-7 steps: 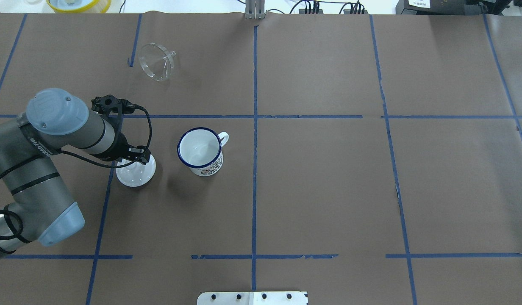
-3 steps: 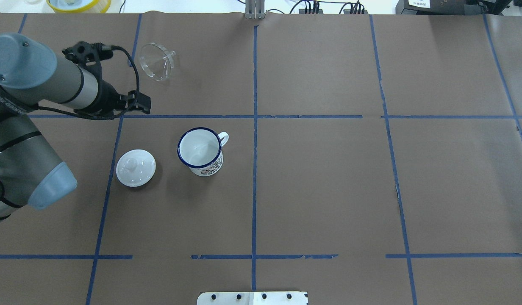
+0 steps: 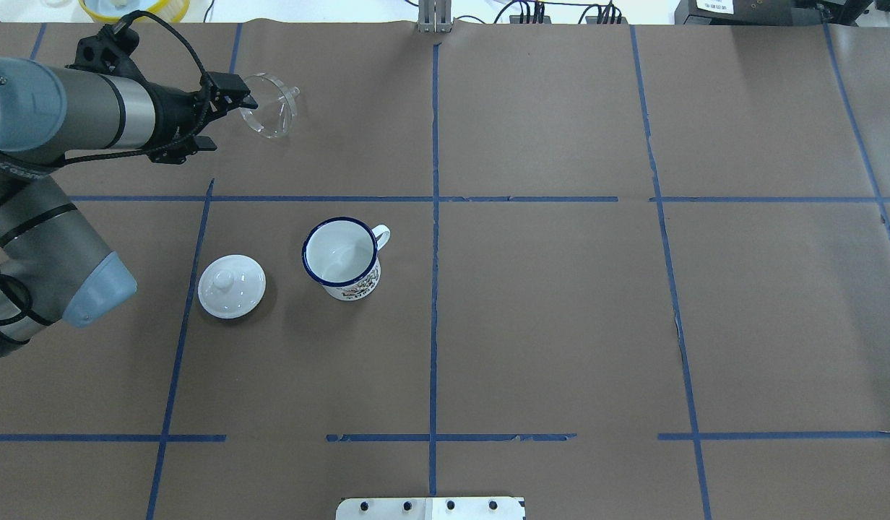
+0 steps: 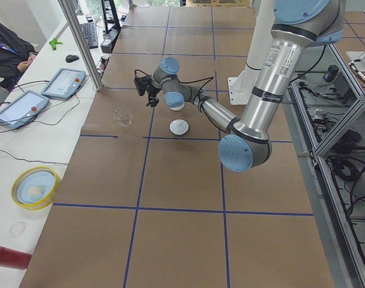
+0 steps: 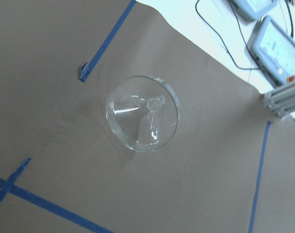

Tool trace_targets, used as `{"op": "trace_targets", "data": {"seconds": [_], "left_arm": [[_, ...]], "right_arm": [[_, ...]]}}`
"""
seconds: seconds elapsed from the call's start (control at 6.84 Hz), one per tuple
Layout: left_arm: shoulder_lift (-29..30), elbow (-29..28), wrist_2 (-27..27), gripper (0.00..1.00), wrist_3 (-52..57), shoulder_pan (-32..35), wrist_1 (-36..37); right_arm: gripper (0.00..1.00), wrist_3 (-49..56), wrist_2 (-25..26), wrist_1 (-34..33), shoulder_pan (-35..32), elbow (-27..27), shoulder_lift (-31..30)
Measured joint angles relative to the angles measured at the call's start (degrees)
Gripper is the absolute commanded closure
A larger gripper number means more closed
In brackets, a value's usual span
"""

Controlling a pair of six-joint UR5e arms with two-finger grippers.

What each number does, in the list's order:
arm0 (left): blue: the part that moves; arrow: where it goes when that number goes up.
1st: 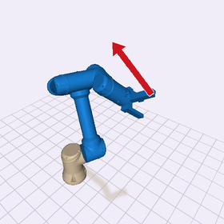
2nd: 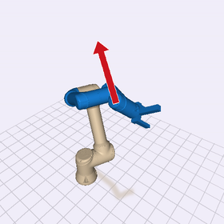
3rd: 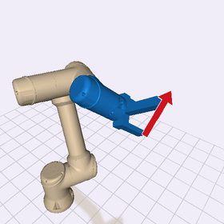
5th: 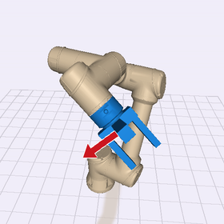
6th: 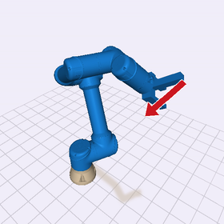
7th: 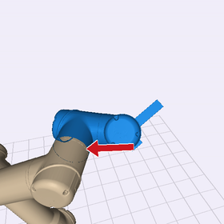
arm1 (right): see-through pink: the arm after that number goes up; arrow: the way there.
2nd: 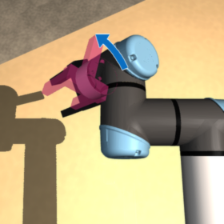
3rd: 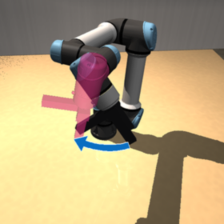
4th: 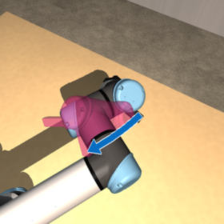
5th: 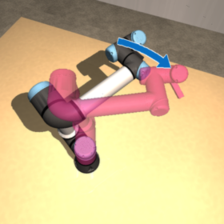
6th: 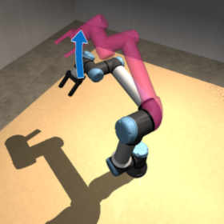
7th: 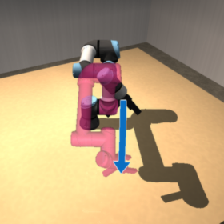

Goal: Place funnel on cup
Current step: 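Move the left gripper to the clear glass funnel, then grasp the glass funnel rim with the left gripper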

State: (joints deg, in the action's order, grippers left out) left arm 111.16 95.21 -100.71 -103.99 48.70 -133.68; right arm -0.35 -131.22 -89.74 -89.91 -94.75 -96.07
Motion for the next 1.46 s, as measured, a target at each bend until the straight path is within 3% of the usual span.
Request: {"op": "trace_targets", "data": {"seconds": [0.29,0.58,1.02,1.17,1.32,1.46], "left_arm": [[2.2,-13.3,6.1,0.0,-15.3,-0.2,-18.5],[6.4,-22.2,10.5,0.0,-24.6,-0.5,-23.3],[12.2,-32.5,13.4,0.02,-29.9,-1.0,-26.2],[13.5,-34.8,13.9,0.14,-30.7,-1.1,-26.8],[14.3,-36.3,14.2,0.37,-31.0,-1.2,-27.1],[14.8,-37.4,14.4,0.69,-31.1,-1.2,-27.2]], "right_arm": [[0.0,0.0,0.0,0.0,0.0,0.0,0.0],[0.0,0.0,0.0,0.0,0.0,0.0,0.0],[0.0,0.0,0.0,0.0,0.0,0.0,0.0],[0.0,0.0,0.0,0.0,0.0,0.0,0.0],[0.0,0.0,0.0,0.0,0.0,0.0,0.0],[0.0,0.0,0.0,0.0,0.0,0.0,0.0]]}}
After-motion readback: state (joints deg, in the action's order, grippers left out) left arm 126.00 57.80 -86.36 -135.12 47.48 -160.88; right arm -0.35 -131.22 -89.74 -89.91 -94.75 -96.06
